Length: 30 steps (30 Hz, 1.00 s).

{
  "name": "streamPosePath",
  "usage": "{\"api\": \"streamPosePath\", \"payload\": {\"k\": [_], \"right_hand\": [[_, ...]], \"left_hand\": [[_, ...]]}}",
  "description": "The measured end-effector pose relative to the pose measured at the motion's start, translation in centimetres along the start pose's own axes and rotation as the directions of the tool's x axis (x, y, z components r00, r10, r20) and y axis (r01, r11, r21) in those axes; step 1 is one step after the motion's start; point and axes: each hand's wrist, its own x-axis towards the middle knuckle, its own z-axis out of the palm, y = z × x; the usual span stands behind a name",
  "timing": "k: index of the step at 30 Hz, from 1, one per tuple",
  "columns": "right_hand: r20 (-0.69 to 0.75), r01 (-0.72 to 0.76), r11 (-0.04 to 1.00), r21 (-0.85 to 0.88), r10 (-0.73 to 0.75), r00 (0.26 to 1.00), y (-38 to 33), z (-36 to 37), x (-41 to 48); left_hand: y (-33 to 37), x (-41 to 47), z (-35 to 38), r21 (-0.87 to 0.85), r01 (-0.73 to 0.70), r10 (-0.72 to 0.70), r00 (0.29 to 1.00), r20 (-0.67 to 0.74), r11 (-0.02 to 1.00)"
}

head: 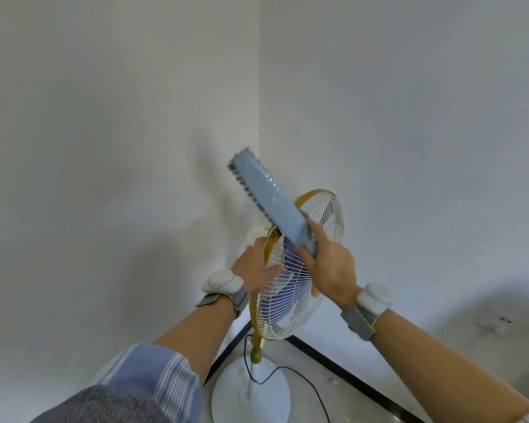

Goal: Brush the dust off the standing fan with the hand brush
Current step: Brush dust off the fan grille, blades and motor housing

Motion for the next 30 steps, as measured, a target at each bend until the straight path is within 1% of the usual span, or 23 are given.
{"api": "streamPosePath", "payload": {"k": [3, 5, 8, 10, 12, 15, 17, 19, 21, 23, 25, 27, 30], "right_hand": [[0.052, 0.060, 0.995, 0.085, -0.064, 0.997, -1.1, 1.6, -1.5], [0.020, 0.071, 0.988, 0.137, -0.074, 0.997, -2.3, 1.7, -1.2], [0.029, -0.026, 0.947, 0.319, 0.017, 0.999, -3.9, 1.1, 0.1], [0.065, -0.106, 0.877, 0.469, 0.086, 0.994, -3.8, 0.9, 0.8], [0.097, -0.178, 0.814, 0.553, 0.150, 0.984, -2.5, 1.2, 1.5], [0.080, -0.276, 0.833, 0.480, 0.272, 0.959, 0.1, 0.8, 2.5], [-0.008, -0.291, 0.853, 0.433, 0.327, 0.945, 1.6, -0.2, 3.4], [-0.090, -0.287, 0.850, 0.442, 0.360, 0.928, 2.8, -1.5, 4.5], [-0.108, -0.301, 0.819, 0.489, 0.400, 0.910, 3.7, -2.9, 5.7], [-0.072, -0.308, 0.769, 0.560, 0.416, 0.906, 4.6, -4.0, 6.7], [-0.022, -0.305, 0.725, 0.617, 0.404, 0.914, 5.4, -4.8, 7.7], [0.030, -0.295, 0.677, 0.674, 0.374, 0.927, 5.8, -5.3, 8.4], [0.116, -0.270, 0.563, 0.781, 0.294, 0.949, 5.6, -6.0, 9.0]], "left_hand": [[-0.3, -0.1, -0.3, -0.020, -0.013, 0.012, 0.999, -0.032, 1.000], [-0.5, -0.1, -0.6, -0.028, -0.022, 0.021, 0.999, -0.047, 0.999], [-0.8, -0.2, -1.0, -0.048, -0.009, 0.007, 0.999, -0.045, 0.999], [-1.0, -0.2, -1.1, -0.062, -0.011, 0.010, 1.000, -0.015, 0.998], [-1.4, -0.3, -1.1, -0.055, -0.021, 0.022, 1.000, 0.011, 0.998], [-1.3, 0.0, -1.2, -0.016, -0.042, 0.043, 0.998, 0.040, 0.999], [-0.9, 0.2, -1.3, -0.006, -0.050, 0.051, 0.997, 0.055, 0.999], [-0.4, 0.8, -1.5, 0.001, -0.022, 0.022, 0.998, 0.061, 1.000], [0.2, 1.3, -1.7, 0.026, 0.023, -0.025, 0.998, 0.062, 0.999], [1.3, 1.8, -1.9, 0.026, 0.039, -0.040, 0.998, 0.051, 0.999], [2.6, 2.4, -2.0, -0.024, 0.029, -0.029, 1.000, -0.003, 0.999], [4.2, 3.1, -2.0, -0.059, 0.012, -0.017, 0.997, -0.074, 0.998], [6.6, 4.2, -1.4, -0.017, 0.018, -0.020, 0.988, -0.153, 1.000]]}}
